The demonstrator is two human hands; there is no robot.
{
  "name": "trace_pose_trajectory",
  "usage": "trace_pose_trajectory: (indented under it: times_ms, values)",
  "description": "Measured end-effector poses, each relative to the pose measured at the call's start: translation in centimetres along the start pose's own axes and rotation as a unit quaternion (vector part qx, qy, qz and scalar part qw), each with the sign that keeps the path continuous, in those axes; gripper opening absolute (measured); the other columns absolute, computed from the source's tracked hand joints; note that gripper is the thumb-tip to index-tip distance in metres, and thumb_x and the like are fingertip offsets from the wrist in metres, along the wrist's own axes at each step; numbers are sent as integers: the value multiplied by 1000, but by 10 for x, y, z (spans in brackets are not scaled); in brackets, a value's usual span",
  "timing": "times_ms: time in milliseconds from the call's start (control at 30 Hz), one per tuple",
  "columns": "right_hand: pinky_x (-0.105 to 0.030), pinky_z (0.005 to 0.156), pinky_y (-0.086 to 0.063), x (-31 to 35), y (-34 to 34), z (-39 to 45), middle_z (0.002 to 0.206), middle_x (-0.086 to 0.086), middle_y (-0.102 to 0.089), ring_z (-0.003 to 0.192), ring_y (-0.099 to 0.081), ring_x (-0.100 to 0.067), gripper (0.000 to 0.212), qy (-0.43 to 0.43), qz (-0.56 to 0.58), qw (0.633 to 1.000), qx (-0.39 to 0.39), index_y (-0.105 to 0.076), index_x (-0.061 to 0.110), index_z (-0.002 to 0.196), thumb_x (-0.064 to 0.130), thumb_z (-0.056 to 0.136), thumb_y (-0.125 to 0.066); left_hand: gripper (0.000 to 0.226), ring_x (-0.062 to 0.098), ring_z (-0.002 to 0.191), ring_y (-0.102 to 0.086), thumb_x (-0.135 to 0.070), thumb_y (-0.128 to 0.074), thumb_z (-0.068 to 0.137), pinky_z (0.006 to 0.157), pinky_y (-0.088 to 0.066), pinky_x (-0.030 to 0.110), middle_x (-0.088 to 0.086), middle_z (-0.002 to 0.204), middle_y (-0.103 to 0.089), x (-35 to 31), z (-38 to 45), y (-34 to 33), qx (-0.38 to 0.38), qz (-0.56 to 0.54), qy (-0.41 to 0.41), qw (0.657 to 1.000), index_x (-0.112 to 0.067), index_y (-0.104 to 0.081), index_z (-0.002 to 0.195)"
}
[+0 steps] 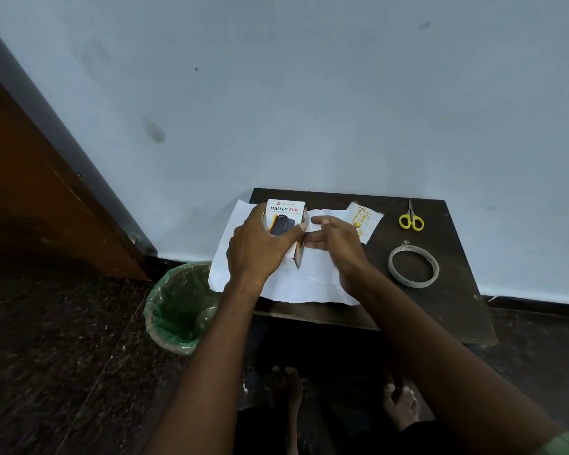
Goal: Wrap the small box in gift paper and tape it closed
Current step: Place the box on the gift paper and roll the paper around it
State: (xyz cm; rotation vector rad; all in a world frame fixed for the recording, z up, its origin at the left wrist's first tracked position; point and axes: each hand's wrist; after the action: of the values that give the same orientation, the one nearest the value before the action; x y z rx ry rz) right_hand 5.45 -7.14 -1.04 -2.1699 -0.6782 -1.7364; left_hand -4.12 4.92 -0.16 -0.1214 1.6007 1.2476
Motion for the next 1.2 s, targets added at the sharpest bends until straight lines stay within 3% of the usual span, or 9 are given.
trace_pose_trajectory:
  times_ms: [100, 267, 367, 433, 533, 667, 867, 1033, 1200]
  values:
    - [-15, 69, -52, 1, 4, 4, 104, 4, -80, 94, -76, -12, 24, 0, 34, 999, 29, -72, 24, 114, 36, 107, -52, 56, 15, 114, -69, -63, -75, 90, 94, -54, 35, -13, 128, -73, 2, 5, -4, -8, -31, 3, 999, -35, -64, 137]
    - [-39, 96, -61, -9, 0, 16, 116, 5, -78, 102, -77, -15, 35, -36, 63, 995, 66, -65, 25, 128, 25, 95, -76, 31, 19, 108, -72, -47, -68, 100, 98, -59, 48, -2, 124, -76, 11, 12, 0, 25, -111, 67, 991, -29, -67, 124]
    - [-24, 70, -61, -9, 0, 13, 121, -1, -75, 90, -78, -12, 41, -55, 35, 996, 63, -60, 18, 133, 25, 95, -75, 25, 21, 113, -69, -36, -65, 103, 96, -52, 35, -2, 125, -75, 18, 12, 3, 15, -23, 27, 999, -26, -71, 124]
    - [-18, 62, -55, -8, -2, 9, 126, 0, -71, 91, -76, -11, 48, -57, -4, 997, 51, -54, 17, 137, 34, 96, -74, 25, 27, 122, -63, -33, -66, 102, 101, -46, 40, 1, 130, -71, 25, 14, 7, -45, 92, -5, 995, -26, -74, 124]
    - [-22, 70, -54, -13, -5, 9, 136, -3, -65, 103, -71, -13, 63, -40, -62, 997, 19, -46, 22, 146, 46, 95, -72, 29, 33, 131, -56, -36, -72, 98, 107, -41, 46, 7, 138, -62, 34, 15, 15, -71, 170, 24, 983, -26, -73, 125]
    - [-30, 86, -55, -9, -5, 1, 143, 0, -63, 115, -67, -17, 71, -8, -146, 989, 8, -44, 23, 149, 56, 92, -70, 12, 25, 114, -67, -28, -81, 92, 85, -46, 30, -3, 124, -71, 43, 15, 20, -13, 100, 71, 992, -29, -78, 104]
    - [-29, 86, -40, -5, -7, -5, 140, 13, -65, 123, -63, -19, 48, 90, -295, 951, 13, -54, 31, 139, 55, 98, -61, 41, 23, 127, -62, -22, -84, 89, 100, -53, 38, -5, 140, -67, 41, 21, 25, -3, 79, 18, 997, -31, -73, 127]
    - [-26, 90, -37, 0, -1, -3, 151, 4, -57, 131, -56, -23, 60, 64, -282, 956, 44, -43, 23, 151, 48, 100, -63, 50, 18, 131, -58, -19, -84, 89, 105, -48, 34, -7, 141, -65, 44, 24, 28, 29, 56, -65, 996, -34, -68, 134]
    - [-27, 80, -47, -8, -3, 4, 139, 8, -65, 113, -62, -10, 53, 63, -244, 967, 39, -53, 29, 137, 52, 93, -70, 52, 18, 129, -59, -18, -83, 89, 105, -50, 35, -7, 140, -64, 44, 26, 25, 31, 52, -101, 993, -32, -68, 137]
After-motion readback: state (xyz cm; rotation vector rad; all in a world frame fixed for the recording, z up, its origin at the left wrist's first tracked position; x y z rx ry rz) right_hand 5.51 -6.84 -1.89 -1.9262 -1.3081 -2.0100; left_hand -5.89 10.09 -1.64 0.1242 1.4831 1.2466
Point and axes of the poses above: each hand's wrist, its own z-axis towards the middle knuckle, its own y-axis out of the back of the hand, x = y × z
